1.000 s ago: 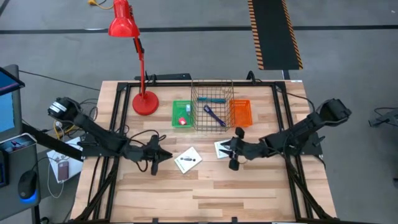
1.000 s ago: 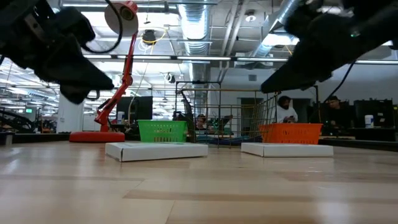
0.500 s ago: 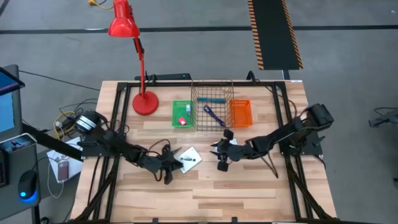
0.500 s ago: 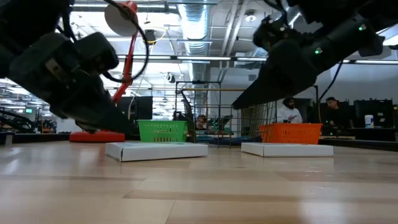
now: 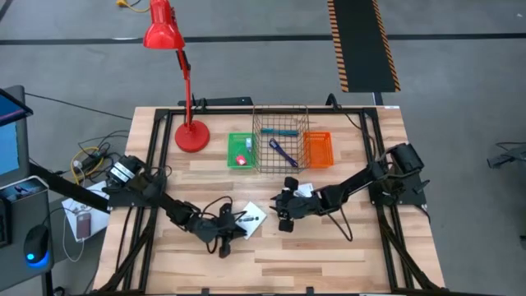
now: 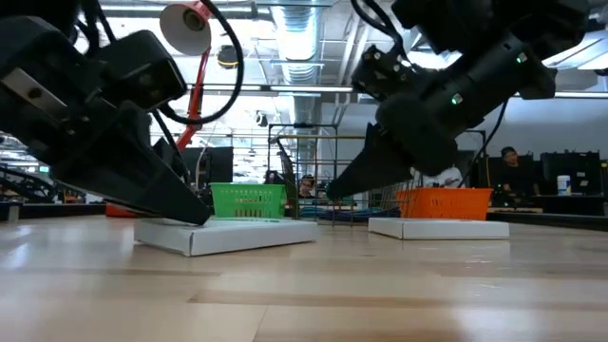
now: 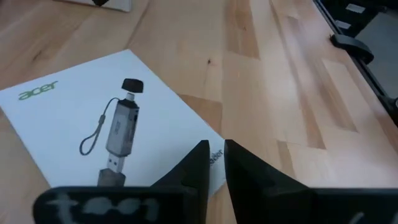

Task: Pick and place items into bin
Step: Put the left white box into the orange bin

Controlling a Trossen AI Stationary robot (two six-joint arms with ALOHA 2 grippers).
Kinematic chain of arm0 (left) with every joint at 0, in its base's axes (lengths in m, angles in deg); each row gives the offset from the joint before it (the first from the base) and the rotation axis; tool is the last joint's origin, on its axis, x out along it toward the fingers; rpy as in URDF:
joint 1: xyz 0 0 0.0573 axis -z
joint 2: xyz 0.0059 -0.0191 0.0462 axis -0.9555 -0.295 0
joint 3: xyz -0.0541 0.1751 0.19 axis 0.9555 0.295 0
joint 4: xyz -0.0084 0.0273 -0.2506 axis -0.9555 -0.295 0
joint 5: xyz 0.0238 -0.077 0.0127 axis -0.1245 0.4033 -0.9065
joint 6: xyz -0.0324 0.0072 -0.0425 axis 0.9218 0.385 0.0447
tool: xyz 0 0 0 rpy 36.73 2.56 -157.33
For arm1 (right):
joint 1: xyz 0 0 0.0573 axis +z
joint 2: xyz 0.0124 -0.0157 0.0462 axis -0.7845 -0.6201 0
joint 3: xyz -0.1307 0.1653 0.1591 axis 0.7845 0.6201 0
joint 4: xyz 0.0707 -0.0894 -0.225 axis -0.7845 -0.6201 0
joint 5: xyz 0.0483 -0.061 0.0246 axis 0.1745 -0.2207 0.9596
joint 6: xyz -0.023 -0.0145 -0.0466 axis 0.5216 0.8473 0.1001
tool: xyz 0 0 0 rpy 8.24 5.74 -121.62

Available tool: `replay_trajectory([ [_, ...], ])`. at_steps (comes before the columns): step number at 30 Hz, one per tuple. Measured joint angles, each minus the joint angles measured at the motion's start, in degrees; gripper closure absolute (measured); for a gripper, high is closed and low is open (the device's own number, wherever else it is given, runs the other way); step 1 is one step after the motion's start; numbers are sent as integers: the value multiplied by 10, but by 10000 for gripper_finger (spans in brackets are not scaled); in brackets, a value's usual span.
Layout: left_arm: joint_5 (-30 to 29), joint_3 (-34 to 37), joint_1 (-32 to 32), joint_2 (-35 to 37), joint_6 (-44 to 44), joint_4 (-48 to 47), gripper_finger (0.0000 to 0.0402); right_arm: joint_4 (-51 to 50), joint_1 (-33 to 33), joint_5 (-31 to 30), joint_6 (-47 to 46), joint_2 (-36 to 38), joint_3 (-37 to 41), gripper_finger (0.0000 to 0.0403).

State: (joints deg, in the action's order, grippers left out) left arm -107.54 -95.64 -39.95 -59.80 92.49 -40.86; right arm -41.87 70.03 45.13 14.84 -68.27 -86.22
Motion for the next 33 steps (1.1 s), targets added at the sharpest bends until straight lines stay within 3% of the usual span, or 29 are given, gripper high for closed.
replay_trajectory([
  [5,-57,-5,29,4,8,3,365,0,0,0,3,3,0,282],
  [10,-75,-31,45,4,14,-6,365,16,0,11,20,3,0,282],
  [22,-101,-85,61,4,121,-137,365,72,-5,172,107,3,1,282],
  [29,-101,-117,71,4,202,-230,365,71,-38,310,146,0,-13,285],
  [33,-101,-128,75,5,244,-275,365,57,-60,354,153,0,-21,302],
])
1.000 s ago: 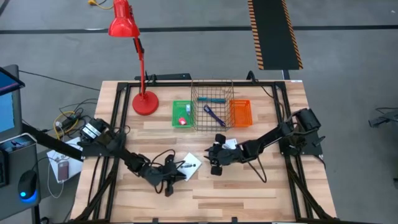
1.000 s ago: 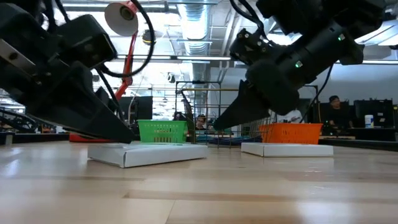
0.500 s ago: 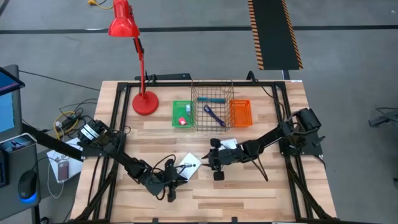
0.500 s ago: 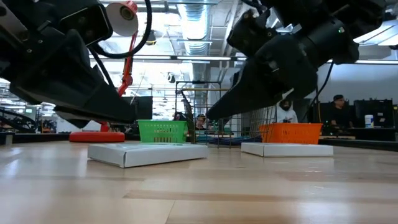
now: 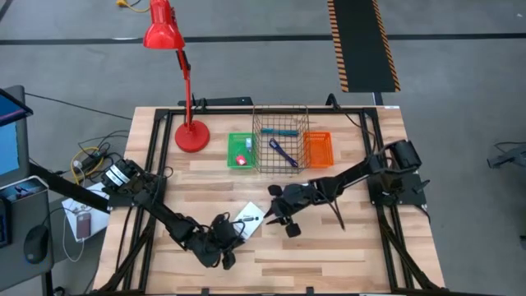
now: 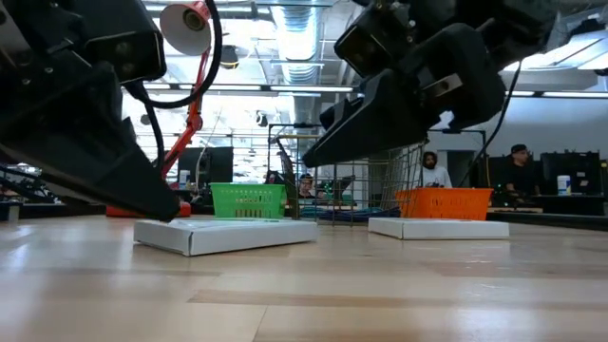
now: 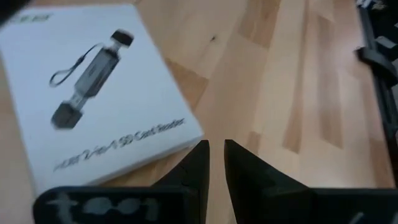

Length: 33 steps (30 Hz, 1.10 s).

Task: Pick and place items into bin
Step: Put the left white box into the orange bin

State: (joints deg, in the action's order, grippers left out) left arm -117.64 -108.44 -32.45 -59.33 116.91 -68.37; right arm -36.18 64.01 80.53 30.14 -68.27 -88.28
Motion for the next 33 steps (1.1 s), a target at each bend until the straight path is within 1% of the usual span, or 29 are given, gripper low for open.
replay_trajectory([
  [6,7,-4,1,0,64,-56,365,-11,-22,10,0,0,0,338],
  [12,1,-4,1,0,66,-60,365,-16,-23,8,1,0,0,355],
  [18,-28,-4,-1,0,26,-60,365,-16,-23,7,1,0,0,356],
  [25,-42,-4,-2,0,-13,-60,365,-16,-23,7,0,0,0,356],
  [33,-52,-4,-2,0,-89,-72,365,-16,-22,6,0,0,0,356],
])
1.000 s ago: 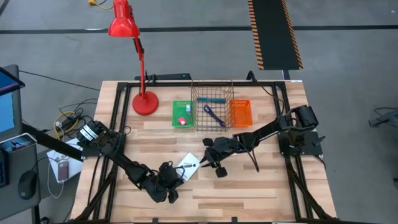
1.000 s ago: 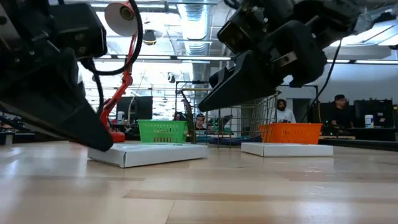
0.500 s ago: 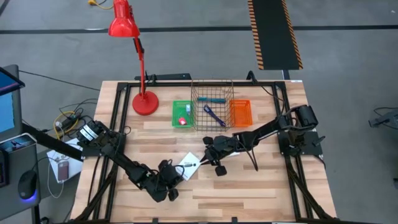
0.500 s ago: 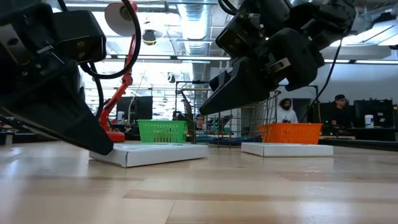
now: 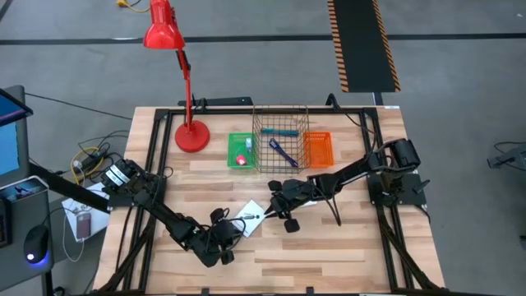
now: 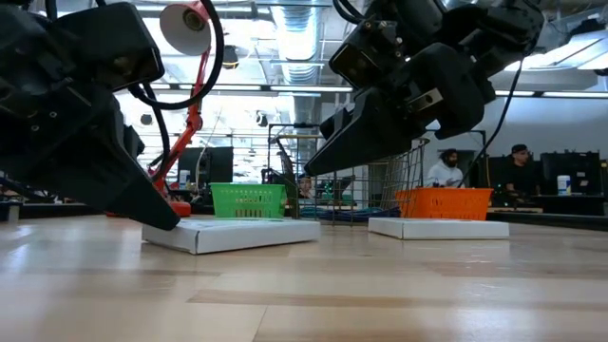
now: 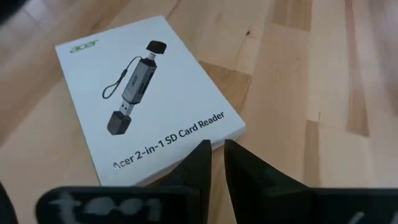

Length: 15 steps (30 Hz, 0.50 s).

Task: Pick and place items into bin
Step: Put the left white box into the orange bin

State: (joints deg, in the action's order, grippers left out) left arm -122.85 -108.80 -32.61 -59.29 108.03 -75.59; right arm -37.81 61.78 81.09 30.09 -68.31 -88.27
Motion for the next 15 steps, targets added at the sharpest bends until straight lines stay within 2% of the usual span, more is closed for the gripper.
replay_trajectory([
  [5,-9,0,0,0,-30,0,365,0,-1,-6,-17,0,0,356],
  [8,-9,0,0,5,-37,0,365,-6,-1,-51,-34,0,0,347],
  [11,-7,0,0,19,-38,-2,365,-27,-3,-76,-42,0,0,322],
  [15,-1,0,0,44,-38,-8,365,-43,-10,-77,-82,0,0,272],
])
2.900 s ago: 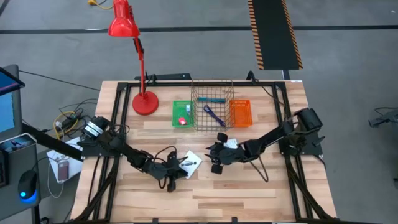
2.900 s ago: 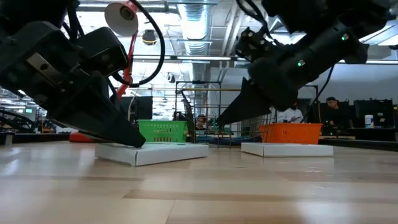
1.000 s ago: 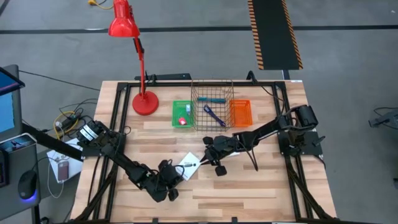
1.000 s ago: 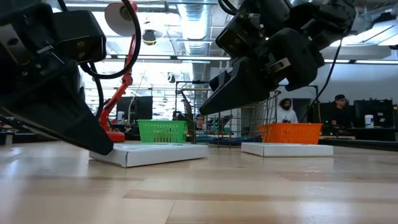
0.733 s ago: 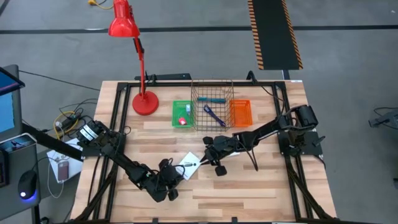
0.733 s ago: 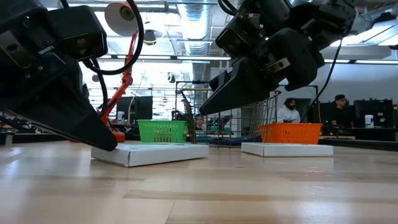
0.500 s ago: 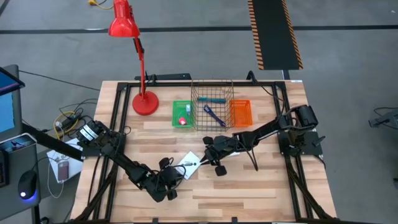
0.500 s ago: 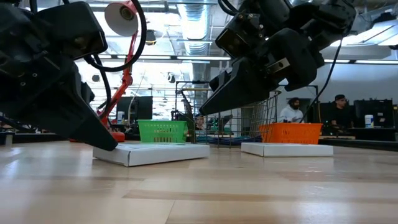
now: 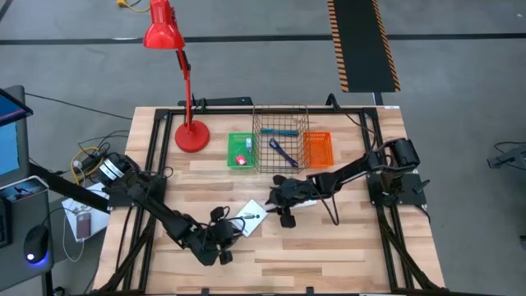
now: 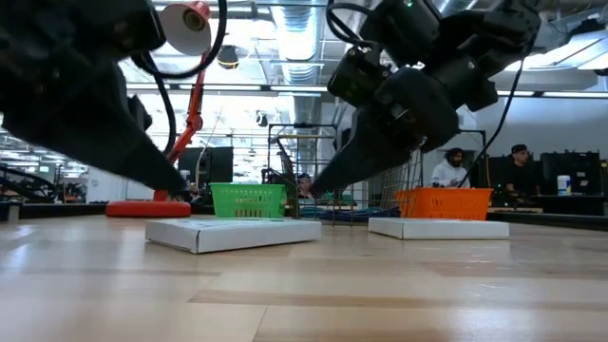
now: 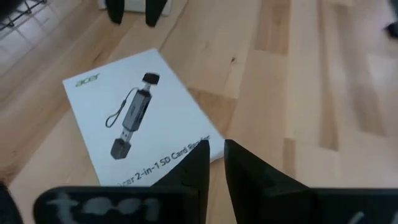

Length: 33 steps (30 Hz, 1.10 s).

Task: Pick and place items into bin
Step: Put the left white box into the orange bin

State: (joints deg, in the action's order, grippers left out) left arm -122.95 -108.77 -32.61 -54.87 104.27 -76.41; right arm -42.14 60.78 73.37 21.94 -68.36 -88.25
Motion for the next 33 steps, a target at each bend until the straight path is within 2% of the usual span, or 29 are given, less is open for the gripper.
replay_trajectory([
  [6,34,0,0,27,8,-19,365,3,-1,1,-14,0,0,206],
  [11,43,0,-6,29,8,-63,365,5,-1,2,-14,0,0,181],
  [14,43,0,-13,27,-12,-91,365,5,-2,2,-11,0,0,178],
  [20,43,0,-23,27,-124,-120,365,8,-1,2,-9,0,0,186],
  [33,40,0,-45,27,-349,-123,365,5,-1,2,-8,0,0,202],
])
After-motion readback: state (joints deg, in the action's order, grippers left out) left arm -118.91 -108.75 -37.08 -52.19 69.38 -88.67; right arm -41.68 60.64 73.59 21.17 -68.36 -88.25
